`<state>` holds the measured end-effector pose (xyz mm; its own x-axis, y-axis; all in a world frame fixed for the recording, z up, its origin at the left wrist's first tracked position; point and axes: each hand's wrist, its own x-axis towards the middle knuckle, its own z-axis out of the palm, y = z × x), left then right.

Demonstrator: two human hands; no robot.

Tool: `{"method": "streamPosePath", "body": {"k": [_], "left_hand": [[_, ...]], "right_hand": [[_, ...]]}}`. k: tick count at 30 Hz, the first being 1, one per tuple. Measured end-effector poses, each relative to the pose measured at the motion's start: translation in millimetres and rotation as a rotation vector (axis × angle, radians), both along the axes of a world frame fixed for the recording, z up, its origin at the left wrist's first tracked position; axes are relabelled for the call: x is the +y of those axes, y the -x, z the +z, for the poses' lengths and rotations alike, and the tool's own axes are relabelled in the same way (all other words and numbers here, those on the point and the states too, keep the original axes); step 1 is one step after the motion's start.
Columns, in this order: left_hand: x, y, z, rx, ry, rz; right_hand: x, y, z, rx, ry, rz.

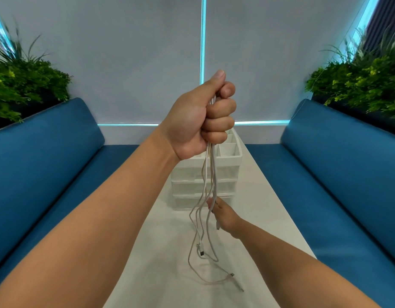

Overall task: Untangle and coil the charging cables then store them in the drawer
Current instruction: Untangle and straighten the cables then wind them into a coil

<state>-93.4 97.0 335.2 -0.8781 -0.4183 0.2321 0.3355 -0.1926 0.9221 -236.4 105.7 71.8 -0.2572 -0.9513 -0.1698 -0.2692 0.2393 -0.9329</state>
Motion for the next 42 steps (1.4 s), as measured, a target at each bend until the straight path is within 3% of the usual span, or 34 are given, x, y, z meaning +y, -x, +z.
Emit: {"method": "streamPosePath", "body": {"k": [13,22,28,31,33,38,42], "left_hand": [[-0.4,-2.6,0.8,0.021,0.052,-0.018],[-21.8,2.3,-12.1,0.006,-0.017,0.056],[-46.6,6.2,-39.5,-0.008,-0.171,0.152],[-51.8,8.3,-42.7,0.019,-0.206,0.152],[-54.7,8.9,-40.3,0.054,-0.219,0.145],[-62.1,6.4,-25.1,0.126,-0.191,0.159],[-61.6,4.1,-8.8,0.134,-0.168,0.169]], "right_hand": [[-0.1,6.4,-5.6,0.189,-0.140,0.171],[-11.4,12.3,6.3,0.181,-0.115,0.212],[-17.3,22.6,98.9,0.114,0.027,0.135],[-7.2,9.1,154.8,-0.084,0.198,0.042],[3.0,-4.6,182.0,-0.205,0.234,0.097],[20.6,-29.2,201.9,-0.293,0.259,0.240],[20.2,-43.2,194.7,-0.292,0.409,0.255]]}}
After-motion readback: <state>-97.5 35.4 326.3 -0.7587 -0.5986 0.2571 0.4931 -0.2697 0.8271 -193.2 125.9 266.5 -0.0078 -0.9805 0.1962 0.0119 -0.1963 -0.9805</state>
